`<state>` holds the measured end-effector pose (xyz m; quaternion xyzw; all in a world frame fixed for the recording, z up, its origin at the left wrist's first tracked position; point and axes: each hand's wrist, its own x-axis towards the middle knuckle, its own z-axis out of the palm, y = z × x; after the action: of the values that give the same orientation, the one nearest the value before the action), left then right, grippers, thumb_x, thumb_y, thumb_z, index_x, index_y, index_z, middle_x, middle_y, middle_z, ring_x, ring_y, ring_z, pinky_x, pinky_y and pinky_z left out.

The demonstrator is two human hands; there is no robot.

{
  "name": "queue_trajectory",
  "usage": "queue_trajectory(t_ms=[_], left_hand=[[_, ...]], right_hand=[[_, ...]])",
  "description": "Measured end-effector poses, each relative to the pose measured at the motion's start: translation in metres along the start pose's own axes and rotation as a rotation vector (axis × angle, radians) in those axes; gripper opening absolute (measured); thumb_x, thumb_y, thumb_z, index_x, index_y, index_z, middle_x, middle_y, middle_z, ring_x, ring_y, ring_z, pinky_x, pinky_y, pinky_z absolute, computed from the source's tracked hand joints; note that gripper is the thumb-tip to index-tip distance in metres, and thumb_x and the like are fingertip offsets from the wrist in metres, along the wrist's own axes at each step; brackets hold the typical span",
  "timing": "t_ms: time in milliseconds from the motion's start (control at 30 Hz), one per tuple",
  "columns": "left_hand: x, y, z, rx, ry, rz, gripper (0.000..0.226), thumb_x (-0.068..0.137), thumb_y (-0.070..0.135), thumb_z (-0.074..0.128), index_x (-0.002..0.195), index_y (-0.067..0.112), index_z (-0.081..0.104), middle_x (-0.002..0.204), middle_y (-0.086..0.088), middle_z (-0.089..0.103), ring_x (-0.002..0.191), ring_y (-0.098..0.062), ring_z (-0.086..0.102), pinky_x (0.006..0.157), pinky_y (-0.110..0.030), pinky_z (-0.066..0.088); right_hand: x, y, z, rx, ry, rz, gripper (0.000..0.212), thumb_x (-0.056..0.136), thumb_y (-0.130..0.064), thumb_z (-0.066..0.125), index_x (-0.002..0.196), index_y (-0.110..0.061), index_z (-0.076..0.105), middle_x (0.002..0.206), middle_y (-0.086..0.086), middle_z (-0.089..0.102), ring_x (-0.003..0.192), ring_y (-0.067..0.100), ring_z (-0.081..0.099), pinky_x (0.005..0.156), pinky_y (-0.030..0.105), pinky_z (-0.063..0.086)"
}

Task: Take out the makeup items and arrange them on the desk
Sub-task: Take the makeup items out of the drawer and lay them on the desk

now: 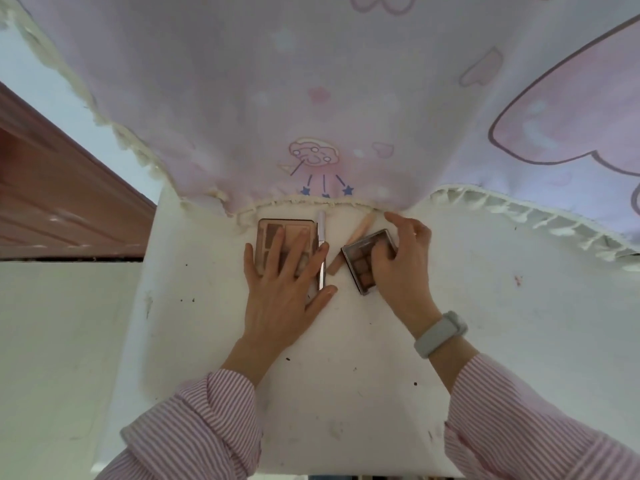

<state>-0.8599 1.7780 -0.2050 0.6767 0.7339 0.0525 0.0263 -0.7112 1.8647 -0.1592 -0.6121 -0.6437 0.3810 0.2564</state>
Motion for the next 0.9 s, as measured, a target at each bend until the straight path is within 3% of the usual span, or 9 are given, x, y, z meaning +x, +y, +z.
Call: queue_trajectory(t_ms=[33,100,133,200,433,700,800,900], left_hand=[[0.000,0.000,0.000,0.003,-0.003,-0.001,0.059,0.090,0.061,0.021,0.139,0.032,0.037,0.146,-0.003,0.038,0.136,-0.034,0.029,0.105,-0.063,0.012],[0.000,0.000,0.000,-0.002,-0.001,-0.005,0.060,0.090,0.062,0.020,0.140,0.032,0.036,0.146,-0.002,0.038,0.136,-0.033,0.029,0.105,-0.063,0.013],[0.000,0.000,0.000,-0.006,0.001,-0.006,0.061,0.089,0.062,0.020,0.139,0.031,0.036,0.146,-0.002,0.038,0.136,-0.033,0.029,0.104,-0.063,0.013],[0.001,0.001,-0.001,-0.005,0.006,-0.009,0.062,0.088,0.062,0.024,0.139,0.029,0.038,0.146,-0.002,0.037,0.136,-0.033,0.029,0.104,-0.063,0.013],[0.002,0.000,-0.002,-0.022,0.015,-0.020,0.066,0.086,0.060,0.030,0.136,0.020,0.044,0.145,-0.003,0.040,0.135,-0.033,0.031,0.104,-0.062,0.018],[0.003,-0.003,0.001,-0.006,0.049,0.019,0.061,0.087,0.056,0.032,0.134,0.021,0.047,0.143,-0.006,0.042,0.132,-0.036,0.035,0.100,-0.065,0.022],[0.003,-0.001,-0.001,0.020,0.058,0.014,0.061,0.087,0.057,0.030,0.134,0.022,0.047,0.142,-0.005,0.044,0.131,-0.035,0.037,0.100,-0.067,0.018],[-0.001,0.004,-0.003,0.014,0.104,0.001,0.062,0.086,0.056,0.034,0.132,0.018,0.050,0.139,-0.006,0.047,0.129,-0.034,0.041,0.099,-0.069,0.016]], right_hand=[[-0.010,0.004,-0.001,-0.068,-0.048,-0.117,0.040,0.087,-0.002,0.045,0.126,-0.013,0.048,0.132,0.007,0.030,0.108,0.007,0.047,0.089,0.003,0.034],[-0.026,0.016,-0.004,-0.286,-0.147,-0.334,0.044,0.083,0.000,0.050,0.127,-0.008,0.051,0.140,0.018,0.032,0.128,0.030,0.038,0.107,0.031,0.033],[-0.031,0.024,-0.005,-0.399,-0.174,-0.414,0.045,0.083,-0.003,0.052,0.128,-0.006,0.051,0.141,0.020,0.034,0.133,0.035,0.031,0.109,0.041,0.031],[-0.035,0.036,-0.009,-0.535,-0.186,-0.456,0.046,0.087,-0.014,0.051,0.131,-0.004,0.047,0.142,0.021,0.036,0.136,0.038,0.026,0.109,0.048,0.029],[-0.021,0.039,-0.002,-0.559,-0.078,-0.239,0.049,0.096,-0.019,0.039,0.139,0.003,0.030,0.150,0.025,0.015,0.141,0.039,0.006,0.114,0.039,0.005],[-0.011,0.030,0.017,-0.567,-0.242,-0.382,0.053,0.098,-0.019,0.029,0.146,-0.008,0.010,0.155,0.013,-0.002,0.143,0.026,-0.011,0.113,0.031,-0.010],[-0.011,0.030,0.012,-0.488,-0.282,-0.403,0.054,0.096,-0.006,0.030,0.146,-0.007,0.010,0.155,0.012,-0.001,0.141,0.019,-0.013,0.115,0.032,-0.007],[-0.019,0.031,0.001,-0.406,-0.247,-0.417,0.052,0.096,-0.007,0.031,0.146,-0.011,0.016,0.155,0.008,0.004,0.139,0.013,-0.011,0.116,0.034,-0.004]])
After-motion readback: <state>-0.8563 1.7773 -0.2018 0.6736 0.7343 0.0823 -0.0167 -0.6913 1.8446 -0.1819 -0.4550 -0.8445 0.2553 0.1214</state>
